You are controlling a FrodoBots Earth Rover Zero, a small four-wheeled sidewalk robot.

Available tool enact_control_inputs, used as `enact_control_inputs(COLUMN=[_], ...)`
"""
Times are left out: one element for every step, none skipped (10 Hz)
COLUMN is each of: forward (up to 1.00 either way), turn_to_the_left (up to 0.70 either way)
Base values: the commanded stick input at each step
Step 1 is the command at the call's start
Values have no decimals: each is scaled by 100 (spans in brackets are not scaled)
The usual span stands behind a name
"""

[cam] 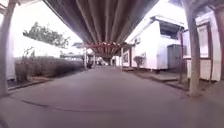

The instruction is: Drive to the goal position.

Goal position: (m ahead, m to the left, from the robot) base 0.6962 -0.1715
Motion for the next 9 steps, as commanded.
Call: enact_control_inputs(forward=[85, 85, 85, 85, 85, 85, 85, 85, 85], turn_to_the_left=[0, 0, 0, 0, 0, 0, 0, 0, 0])
